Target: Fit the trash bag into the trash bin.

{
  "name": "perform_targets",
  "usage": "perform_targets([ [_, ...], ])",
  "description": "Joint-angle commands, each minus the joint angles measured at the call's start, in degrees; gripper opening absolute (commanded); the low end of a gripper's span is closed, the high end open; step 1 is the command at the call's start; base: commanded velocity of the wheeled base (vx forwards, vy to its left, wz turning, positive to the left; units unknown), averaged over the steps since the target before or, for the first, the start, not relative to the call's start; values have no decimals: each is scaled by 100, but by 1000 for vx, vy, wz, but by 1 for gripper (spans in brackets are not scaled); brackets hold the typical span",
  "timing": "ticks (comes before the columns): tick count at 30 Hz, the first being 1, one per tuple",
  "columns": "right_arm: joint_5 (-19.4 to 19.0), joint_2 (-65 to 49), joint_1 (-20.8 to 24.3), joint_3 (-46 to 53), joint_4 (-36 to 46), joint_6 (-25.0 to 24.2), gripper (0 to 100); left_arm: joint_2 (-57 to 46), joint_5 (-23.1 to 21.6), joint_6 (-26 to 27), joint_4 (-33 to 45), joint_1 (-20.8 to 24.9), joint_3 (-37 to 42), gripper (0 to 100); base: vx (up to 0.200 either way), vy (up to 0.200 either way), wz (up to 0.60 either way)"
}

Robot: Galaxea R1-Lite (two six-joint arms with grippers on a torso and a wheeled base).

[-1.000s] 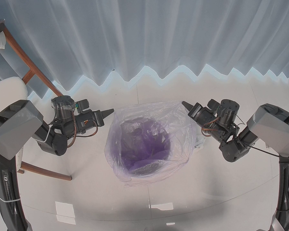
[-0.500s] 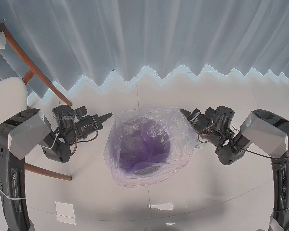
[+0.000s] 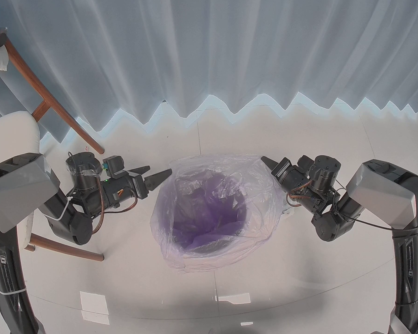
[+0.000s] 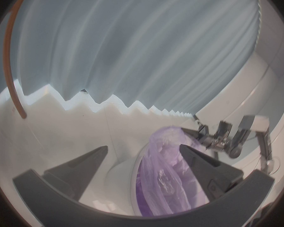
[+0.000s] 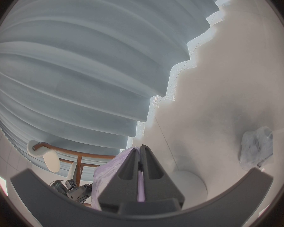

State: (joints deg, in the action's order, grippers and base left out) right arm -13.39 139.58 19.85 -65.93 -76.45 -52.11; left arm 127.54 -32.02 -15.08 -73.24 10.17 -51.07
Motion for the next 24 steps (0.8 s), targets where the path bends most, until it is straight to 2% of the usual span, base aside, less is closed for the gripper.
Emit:
perform_targets([
  [1,20,-98,54,159,7,298,0,-388,1102,1121,600,662,422,100,0,0,0],
  [2,29,-45,90,221,-19,439,0,-388,1471,1446,794,820,378,100,0,0,0],
  [5,73,-19,142,300,-28,536,0,-449,1787,1877,1005,1040,352,100,0,0,0],
  [8,126,-36,142,308,-37,544,0,-449,2332,2352,1304,1216,334,100,0,0,0],
  [14,126,-54,142,335,-46,553,0,-282,2719,2563,1312,1286,132,100,0,0,0],
  [15,134,-54,142,335,-46,553,0,-282,2719,2563,1312,1260,114,0,0,0,0],
  [24,126,-36,107,300,-37,544,0,-388,2666,2484,1321,952,114,0,0,0,0],
])
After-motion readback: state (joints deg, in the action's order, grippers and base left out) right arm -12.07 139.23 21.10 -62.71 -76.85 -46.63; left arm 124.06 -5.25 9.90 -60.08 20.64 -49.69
